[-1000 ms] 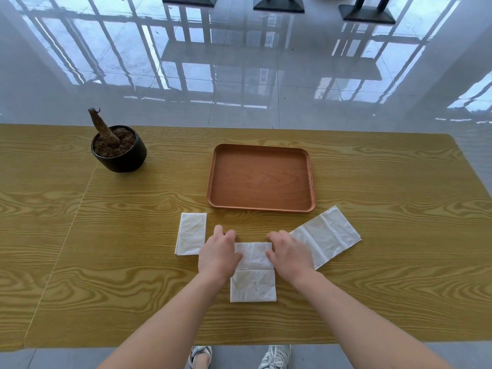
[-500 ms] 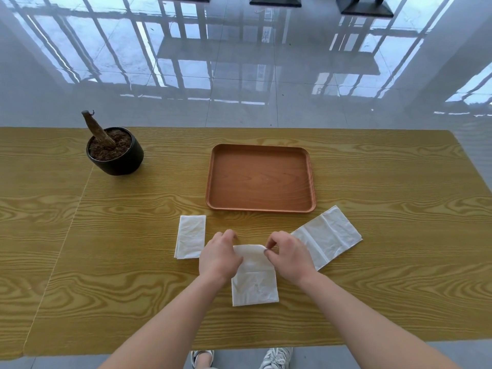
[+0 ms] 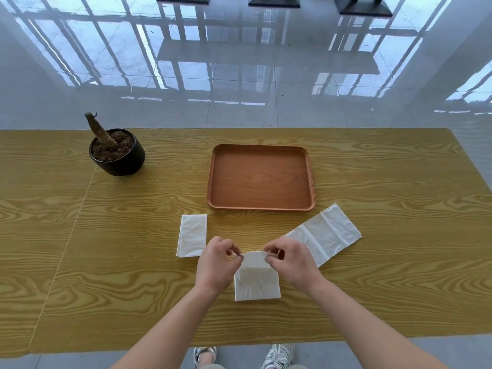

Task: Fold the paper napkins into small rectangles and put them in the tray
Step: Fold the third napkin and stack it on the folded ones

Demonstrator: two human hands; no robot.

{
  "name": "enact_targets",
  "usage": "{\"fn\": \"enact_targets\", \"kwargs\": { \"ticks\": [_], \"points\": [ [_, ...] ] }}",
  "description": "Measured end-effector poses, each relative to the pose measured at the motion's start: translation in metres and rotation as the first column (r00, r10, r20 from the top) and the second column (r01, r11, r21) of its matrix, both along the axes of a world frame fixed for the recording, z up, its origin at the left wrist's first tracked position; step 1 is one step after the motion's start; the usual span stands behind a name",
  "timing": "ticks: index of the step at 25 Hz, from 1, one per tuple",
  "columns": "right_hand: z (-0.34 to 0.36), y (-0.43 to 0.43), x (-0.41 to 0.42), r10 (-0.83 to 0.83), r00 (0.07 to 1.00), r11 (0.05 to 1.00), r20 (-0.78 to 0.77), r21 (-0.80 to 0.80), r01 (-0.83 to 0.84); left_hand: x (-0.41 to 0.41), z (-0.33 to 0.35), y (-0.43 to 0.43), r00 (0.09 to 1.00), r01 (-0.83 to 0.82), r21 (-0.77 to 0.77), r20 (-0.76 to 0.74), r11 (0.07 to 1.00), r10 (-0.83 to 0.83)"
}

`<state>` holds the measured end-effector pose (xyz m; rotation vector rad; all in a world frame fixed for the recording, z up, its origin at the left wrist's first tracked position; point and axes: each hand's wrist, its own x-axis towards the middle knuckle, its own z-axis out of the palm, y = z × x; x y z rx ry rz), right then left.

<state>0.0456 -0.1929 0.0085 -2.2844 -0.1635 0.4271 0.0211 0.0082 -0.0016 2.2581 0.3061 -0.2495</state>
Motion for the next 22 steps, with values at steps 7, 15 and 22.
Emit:
{"fn": "enact_targets", "kwargs": {
  "ticks": [7, 15, 22],
  "points": [
    [-0.001, -0.004, -0.024, 0.001, 1.000, 0.997, 0.030, -0.073, 0.001, -0.035, 0.003, -0.004, 0.999, -0.034, -0.054, 0.004, 0.998, 0.034],
    [-0.006, -0.004, -0.050, -0.321, 0.887, 0.896, -0.333, 0.197, 0.398, -0.052, 0.004, -0.016, 0.945, -0.322, -0.235, -0.138, 0.917, 0.297],
    [-0.011, -0.002, -0.057, -0.468, 0.755, 0.769, -0.459, 0.210, 0.604, -0.063, 0.006, -0.018, 0.872, -0.461, -0.218, -0.292, 0.860, 0.393]
  ]
}}
